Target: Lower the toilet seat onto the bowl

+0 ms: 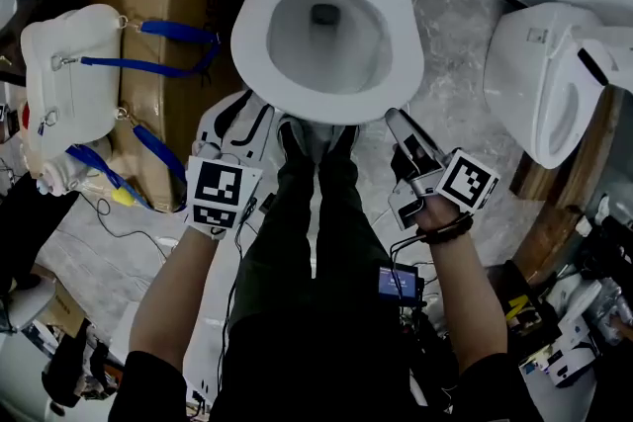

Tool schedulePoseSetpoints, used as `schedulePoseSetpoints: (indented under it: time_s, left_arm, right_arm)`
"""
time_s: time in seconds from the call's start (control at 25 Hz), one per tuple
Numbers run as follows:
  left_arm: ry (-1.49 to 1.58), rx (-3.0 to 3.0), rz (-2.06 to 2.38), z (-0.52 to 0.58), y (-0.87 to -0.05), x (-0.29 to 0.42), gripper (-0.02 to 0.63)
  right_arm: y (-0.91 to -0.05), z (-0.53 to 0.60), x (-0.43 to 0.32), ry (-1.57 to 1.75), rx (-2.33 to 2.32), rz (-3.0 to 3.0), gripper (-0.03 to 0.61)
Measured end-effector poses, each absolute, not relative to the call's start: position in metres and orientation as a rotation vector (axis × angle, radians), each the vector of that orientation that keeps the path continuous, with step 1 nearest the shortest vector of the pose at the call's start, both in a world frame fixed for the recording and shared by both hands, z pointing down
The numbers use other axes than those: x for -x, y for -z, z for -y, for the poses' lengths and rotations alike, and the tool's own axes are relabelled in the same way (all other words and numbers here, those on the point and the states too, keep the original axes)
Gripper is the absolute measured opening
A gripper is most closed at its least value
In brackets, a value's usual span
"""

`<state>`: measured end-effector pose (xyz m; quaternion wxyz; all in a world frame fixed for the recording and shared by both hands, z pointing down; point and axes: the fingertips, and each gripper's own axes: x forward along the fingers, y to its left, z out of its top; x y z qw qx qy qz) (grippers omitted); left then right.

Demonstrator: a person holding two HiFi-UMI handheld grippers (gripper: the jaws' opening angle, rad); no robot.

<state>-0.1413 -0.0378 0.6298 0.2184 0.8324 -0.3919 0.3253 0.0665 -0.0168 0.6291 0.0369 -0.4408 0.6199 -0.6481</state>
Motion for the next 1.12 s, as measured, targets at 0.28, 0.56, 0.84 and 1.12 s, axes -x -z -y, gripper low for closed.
schedulePoseSetpoints:
  time_s: [0.28, 0.56, 0.84, 1.12]
  left_arm:
    - [-0.936, -2.203, 1.027, 0.013, -0.671, 0.148, 0.141]
    - [-0.895, -2.047, 1.042, -0.021, -0.705, 0.158, 0.141]
    - [-0.877, -1.998, 1.028, -0.038, -0.723, 0.162, 0.141]
    - [-0.851, -1.983, 1.036, -0.034, -0.732, 0.162, 0.141]
  right_arm:
    - [-0.664, -0.006, -0.060, 2.093, 1.322, -1.887, 0.137]
    - [-0.713, -0.031, -0.058, 2.177, 1.367, -2.015, 0.127]
    - [-0.749, -0.045, -0.055, 2.234, 1.395, -2.032, 0.110]
    - [-0.783, -0.057, -0.054, 2.282, 1.431, -2.053, 0.094]
